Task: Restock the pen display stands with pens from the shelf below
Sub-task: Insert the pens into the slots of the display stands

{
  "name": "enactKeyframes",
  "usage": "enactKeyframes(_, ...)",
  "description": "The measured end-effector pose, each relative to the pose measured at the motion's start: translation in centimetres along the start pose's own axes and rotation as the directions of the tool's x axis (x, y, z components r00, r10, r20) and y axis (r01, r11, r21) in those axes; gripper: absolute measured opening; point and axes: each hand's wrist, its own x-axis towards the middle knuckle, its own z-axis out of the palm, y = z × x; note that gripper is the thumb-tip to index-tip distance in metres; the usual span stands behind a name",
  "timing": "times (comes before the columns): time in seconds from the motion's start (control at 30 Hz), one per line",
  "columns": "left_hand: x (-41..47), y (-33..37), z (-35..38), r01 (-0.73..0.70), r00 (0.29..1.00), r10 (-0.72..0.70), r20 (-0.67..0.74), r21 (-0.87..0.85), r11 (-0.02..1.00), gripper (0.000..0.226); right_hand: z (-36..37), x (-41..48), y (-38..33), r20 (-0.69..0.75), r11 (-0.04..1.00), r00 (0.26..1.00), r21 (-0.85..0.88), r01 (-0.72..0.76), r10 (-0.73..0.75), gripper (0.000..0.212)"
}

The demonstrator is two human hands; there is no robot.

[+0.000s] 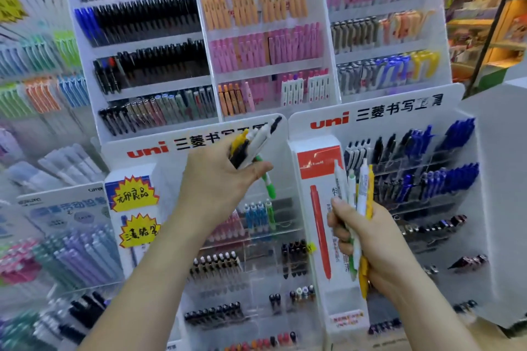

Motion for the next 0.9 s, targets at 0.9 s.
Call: enactKeyframes(0.9,0.8,-2.0,4.8,0.103,0.851,-0.263,0.455,0.346,0.932,0.031,0.6,1.0,1.4,0.108,0.968,0.98,0.172,-0.183,0.166,0.025)
